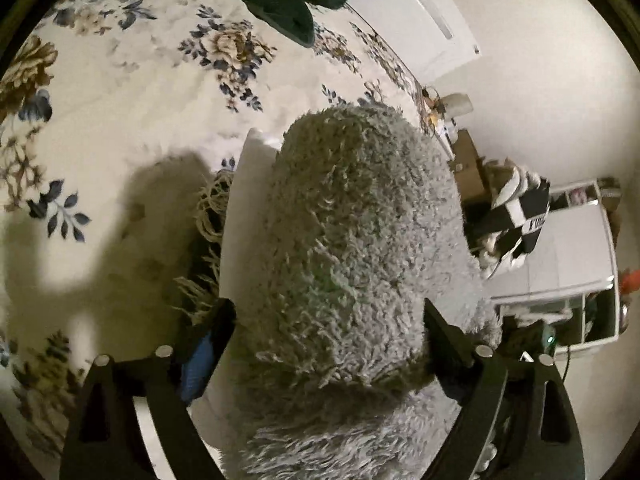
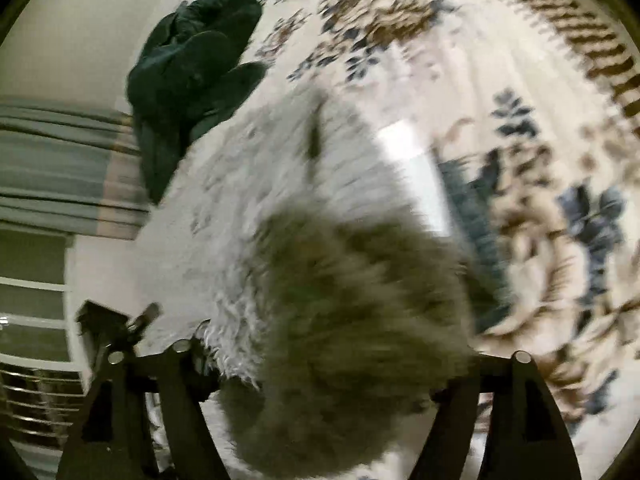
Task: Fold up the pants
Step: 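Lower the bundle onto the bed with both grippers and open them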
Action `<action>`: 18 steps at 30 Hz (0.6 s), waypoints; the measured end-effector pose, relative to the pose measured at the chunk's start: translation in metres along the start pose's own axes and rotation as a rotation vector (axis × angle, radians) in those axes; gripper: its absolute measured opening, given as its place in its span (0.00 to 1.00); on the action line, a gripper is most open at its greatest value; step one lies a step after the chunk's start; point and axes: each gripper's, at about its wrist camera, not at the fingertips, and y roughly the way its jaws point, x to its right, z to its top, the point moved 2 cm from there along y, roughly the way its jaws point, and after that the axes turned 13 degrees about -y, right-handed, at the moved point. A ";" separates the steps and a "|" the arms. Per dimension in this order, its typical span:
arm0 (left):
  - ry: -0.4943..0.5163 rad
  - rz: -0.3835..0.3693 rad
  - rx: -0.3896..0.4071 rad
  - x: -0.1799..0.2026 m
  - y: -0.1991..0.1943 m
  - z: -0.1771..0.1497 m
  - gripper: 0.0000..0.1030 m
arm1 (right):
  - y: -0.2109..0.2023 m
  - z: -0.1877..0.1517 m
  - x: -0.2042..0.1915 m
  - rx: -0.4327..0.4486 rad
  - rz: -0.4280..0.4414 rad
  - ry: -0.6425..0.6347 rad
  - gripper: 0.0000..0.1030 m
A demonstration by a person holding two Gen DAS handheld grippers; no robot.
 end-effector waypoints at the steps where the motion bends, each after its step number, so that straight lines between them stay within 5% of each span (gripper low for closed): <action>1: 0.013 0.010 0.001 0.002 0.000 -0.002 0.88 | -0.005 0.002 0.004 0.007 -0.025 -0.003 0.75; 6: 0.074 0.088 0.048 0.016 -0.008 -0.004 0.88 | -0.019 0.005 0.005 -0.011 -0.113 -0.025 0.78; 9: 0.151 0.166 0.102 0.031 -0.014 -0.011 0.88 | -0.041 -0.010 -0.023 -0.003 -0.205 -0.106 0.99; 18: 0.351 0.397 0.274 0.068 -0.052 -0.060 0.91 | -0.102 -0.054 -0.102 0.113 -0.557 -0.377 1.00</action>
